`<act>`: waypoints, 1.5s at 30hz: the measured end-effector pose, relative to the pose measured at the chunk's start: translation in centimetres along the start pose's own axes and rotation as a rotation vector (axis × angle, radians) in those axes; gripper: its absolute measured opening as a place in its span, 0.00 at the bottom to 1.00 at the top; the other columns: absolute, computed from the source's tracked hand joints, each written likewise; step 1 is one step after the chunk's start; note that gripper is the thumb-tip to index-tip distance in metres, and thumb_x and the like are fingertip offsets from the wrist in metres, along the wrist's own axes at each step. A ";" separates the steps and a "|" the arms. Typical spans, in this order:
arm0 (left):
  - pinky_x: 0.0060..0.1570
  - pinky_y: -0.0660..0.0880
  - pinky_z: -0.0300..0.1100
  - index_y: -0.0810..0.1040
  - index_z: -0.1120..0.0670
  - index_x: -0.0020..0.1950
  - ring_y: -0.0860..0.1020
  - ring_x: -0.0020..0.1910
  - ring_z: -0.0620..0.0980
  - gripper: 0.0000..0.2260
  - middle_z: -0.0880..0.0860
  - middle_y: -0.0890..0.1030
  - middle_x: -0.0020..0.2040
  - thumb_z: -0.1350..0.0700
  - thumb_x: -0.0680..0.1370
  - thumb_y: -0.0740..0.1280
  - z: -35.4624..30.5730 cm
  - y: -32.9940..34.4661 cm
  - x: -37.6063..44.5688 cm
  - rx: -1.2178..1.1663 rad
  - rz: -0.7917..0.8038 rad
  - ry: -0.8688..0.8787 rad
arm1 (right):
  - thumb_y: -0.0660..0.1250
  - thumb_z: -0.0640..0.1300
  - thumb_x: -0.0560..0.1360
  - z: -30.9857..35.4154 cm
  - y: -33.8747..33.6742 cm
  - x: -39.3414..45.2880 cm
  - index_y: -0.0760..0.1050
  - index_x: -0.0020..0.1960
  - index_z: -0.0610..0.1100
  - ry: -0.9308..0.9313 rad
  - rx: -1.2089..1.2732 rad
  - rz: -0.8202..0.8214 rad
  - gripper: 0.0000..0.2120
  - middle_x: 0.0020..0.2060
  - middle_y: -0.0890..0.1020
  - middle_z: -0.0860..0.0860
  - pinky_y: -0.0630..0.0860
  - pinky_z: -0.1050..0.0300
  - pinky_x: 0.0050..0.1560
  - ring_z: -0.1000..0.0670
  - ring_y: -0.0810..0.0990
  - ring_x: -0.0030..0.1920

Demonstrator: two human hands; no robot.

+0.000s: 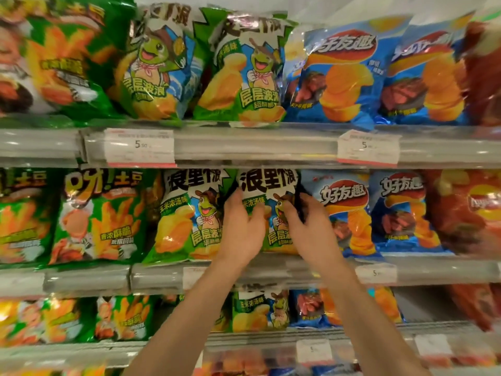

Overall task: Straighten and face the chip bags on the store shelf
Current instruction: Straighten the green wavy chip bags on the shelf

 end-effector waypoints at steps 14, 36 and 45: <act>0.72 0.63 0.53 0.61 0.55 0.77 0.68 0.72 0.58 0.32 0.56 0.69 0.74 0.36 0.80 0.58 1.6 2.2 5.0 -0.078 -0.078 -0.291 | 0.68 0.60 0.76 -1.5 2.5 3.9 0.68 0.71 0.51 0.253 0.462 0.130 0.28 0.57 0.78 0.55 0.76 0.55 0.59 0.52 0.77 0.57; 0.75 0.55 0.55 0.44 0.50 0.82 0.58 0.78 0.58 0.41 0.55 0.58 0.80 0.27 0.77 0.48 2.0 1.9 6.4 -0.028 0.028 -0.358 | 0.60 0.85 0.56 -0.9 3.7 5.1 0.67 0.73 0.58 0.360 0.456 0.173 0.52 0.65 0.78 0.53 0.69 0.42 0.70 0.46 0.76 0.66; 0.76 0.57 0.56 0.51 0.48 0.81 0.61 0.77 0.58 0.39 0.55 0.62 0.79 0.27 0.76 0.49 2.2 1.7 6.6 -0.070 0.020 -0.332 | 0.58 0.85 0.59 -0.7 4.2 5.8 0.65 0.75 0.57 0.304 0.431 0.177 0.52 0.67 0.78 0.53 0.66 0.42 0.72 0.48 0.75 0.67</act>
Point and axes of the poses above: each hand's wrist, its own x-axis towards the middle knuckle, its own y-axis out of the palm, z = x × y, the point moved 4 cm from there along x, towards the middle knuckle
